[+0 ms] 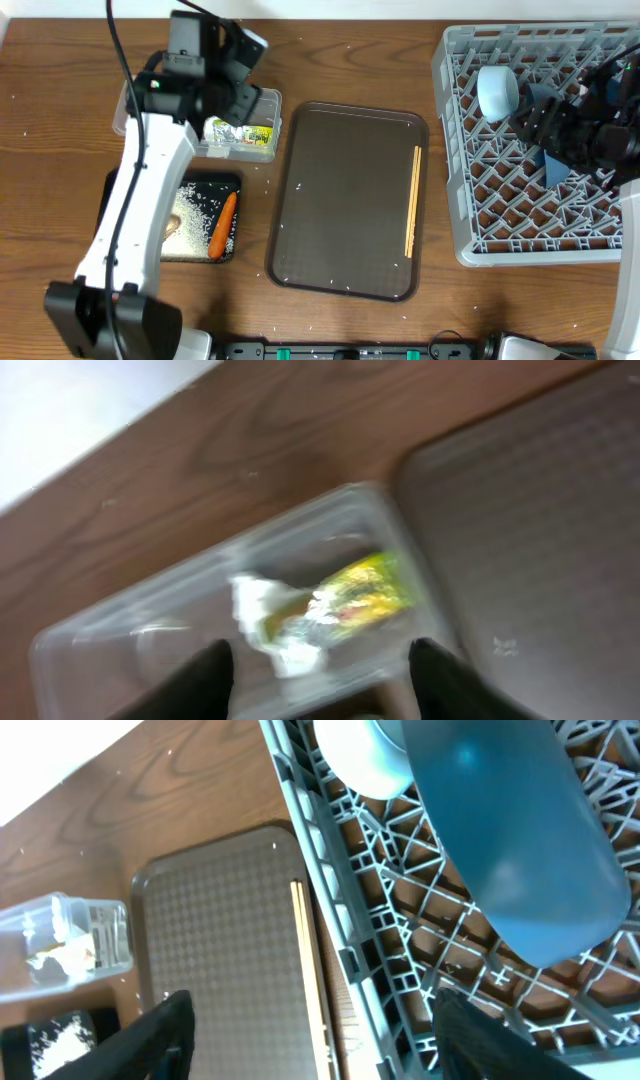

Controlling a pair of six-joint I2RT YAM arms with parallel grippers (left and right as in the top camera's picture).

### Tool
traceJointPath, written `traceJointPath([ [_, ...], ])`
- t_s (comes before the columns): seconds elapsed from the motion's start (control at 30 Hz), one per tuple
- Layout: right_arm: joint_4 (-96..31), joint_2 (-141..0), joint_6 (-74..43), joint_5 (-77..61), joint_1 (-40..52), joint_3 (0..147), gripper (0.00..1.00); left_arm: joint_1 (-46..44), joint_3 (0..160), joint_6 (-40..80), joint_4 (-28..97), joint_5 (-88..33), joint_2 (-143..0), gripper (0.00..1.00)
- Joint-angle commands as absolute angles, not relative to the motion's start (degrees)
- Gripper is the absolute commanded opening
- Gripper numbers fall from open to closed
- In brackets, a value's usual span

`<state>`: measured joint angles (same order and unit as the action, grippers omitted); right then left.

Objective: Sort waste into correct bins and load items into the dishwasher rack
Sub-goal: 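Drop the wrapper into the clear plastic bin with the left gripper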

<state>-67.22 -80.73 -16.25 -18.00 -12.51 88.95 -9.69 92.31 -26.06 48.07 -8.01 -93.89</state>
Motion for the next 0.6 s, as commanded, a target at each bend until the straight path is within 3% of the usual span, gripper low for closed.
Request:
traceJointPath([
  [0.0,-67.6,-80.7,-15.5,-18.3,-9.8,89.2,0.65,-12.3,92.1,-24.6,51.0,-12.5,-94.9,0.4],
  [0.27,-67.7,-80.7,-14.1,-14.3,-5.7,89.2,0.63,-15.9,90.8,-17.9,56.6,-18.9,-95.9,0.36],
  [0.37,-68.8,-80.9,-11.2,-17.9,-3.9,89.2,0.53,-16.3,89.4,-14.5,56.2,-14.1,-96.4,0.35],
  [0.43,-70.6,-81.4,-11.1,-17.1,-0.8,89.0,0.5,-15.8,89.3,-9.1,55.6,-9.1,-97.2,0.47],
  [0.57,-71.8,-83.5,-13.5,-13.4,7.3,87.3,0.48,-12.8,89.3,6.8,55.0,-0.7,-97.7,0.57],
])
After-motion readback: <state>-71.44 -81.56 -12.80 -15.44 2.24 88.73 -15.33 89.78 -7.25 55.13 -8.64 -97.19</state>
